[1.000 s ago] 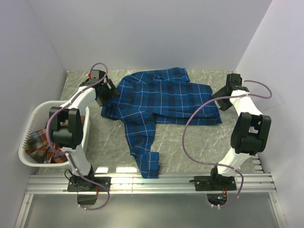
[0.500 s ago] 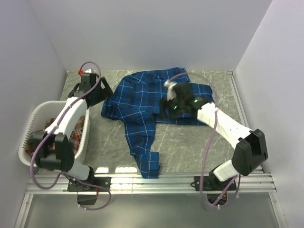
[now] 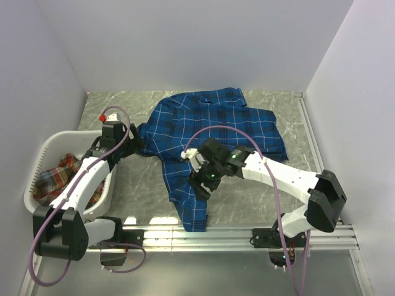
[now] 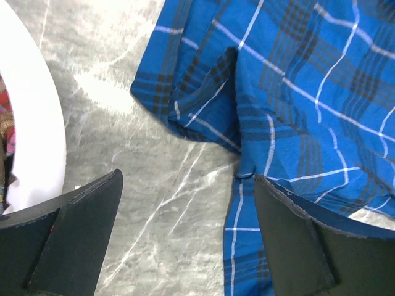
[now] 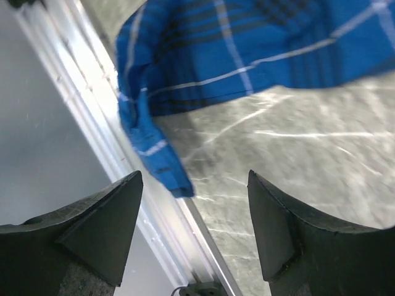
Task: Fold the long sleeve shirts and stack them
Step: Fold the shirt
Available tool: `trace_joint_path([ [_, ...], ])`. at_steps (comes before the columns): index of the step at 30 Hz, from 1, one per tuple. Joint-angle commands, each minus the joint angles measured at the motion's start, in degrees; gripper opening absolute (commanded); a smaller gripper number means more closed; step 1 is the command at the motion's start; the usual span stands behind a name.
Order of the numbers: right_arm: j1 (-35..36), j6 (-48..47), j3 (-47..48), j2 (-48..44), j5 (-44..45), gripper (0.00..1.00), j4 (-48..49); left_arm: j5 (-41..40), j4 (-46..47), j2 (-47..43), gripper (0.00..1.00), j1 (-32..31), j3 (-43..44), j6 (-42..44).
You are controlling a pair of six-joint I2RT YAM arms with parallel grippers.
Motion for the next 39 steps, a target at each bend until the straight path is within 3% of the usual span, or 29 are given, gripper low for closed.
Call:
trace_joint_path([
  [1, 2.3, -2.8, 2.4, 2.8, -2.6, 0.76, -0.6, -2.1, 4.9, -3.2, 0.93, -0.5, -0.8, 2.2],
  [7, 5.2, -5.1, 5.6, 9.8, -7.1, 0.67, -2.3, -2.7, 5.5, -4.6, 0.91, -0.7, -1.4, 2.0],
  [10, 5.4, -6.2, 7.5, 11.6, -7.8, 0.42, -3.6, -2.8, 5.3, -4.7, 0.91, -0.7, -1.4, 1.9],
  [11, 5.3, -6.5, 9.1, 12.2, -6.7, 0.13, -4.1, -2.9, 5.4, -4.7, 0.91, -0.7, -1.4, 1.9],
  [12, 5.3, -6.6, 10.2, 12.2, -5.0, 0.00, -5.3, -2.9, 5.3, -4.7, 0.91, -0.7, -1.3, 1.9],
  [15, 4.6, -5.8, 15.5, 11.6, 9.6, 0.00, -6.2, -3.2, 5.2, -4.7, 0.91, -0.7, -1.2, 1.9],
  [20, -3.2, -4.4, 28.3, 12.3, 31.2, 0.00, -5.7, -2.6, 5.0, -4.6, 0.91, -0.7, -1.0, 1.3],
  [24, -7.8, -7.6, 36.1, 15.2, 51.7, 0.00, 0.1, -2.6, 4.7, -4.3, 0.91, -0.7, -0.8, 1.1],
  [31, -14.1, -18.0, 50.1, 24.6, 64.3, 0.00, 17.2, -1.6, 4.7, -4.0, 0.91, -0.8, -0.9, 0.9],
  [35, -15.8, -22.3, 53.5, 30.0, 65.5, 0.00, 25.6, -0.7, 4.9, -3.5, 0.90, -1.0, -1.1, 0.6],
  [39, -16.5, -28.7, 54.0, 35.1, 70.0, 0.22, 38.7, -0.5, 5.0, -2.6, 0.90, -1.0, -1.0, 0.6],
])
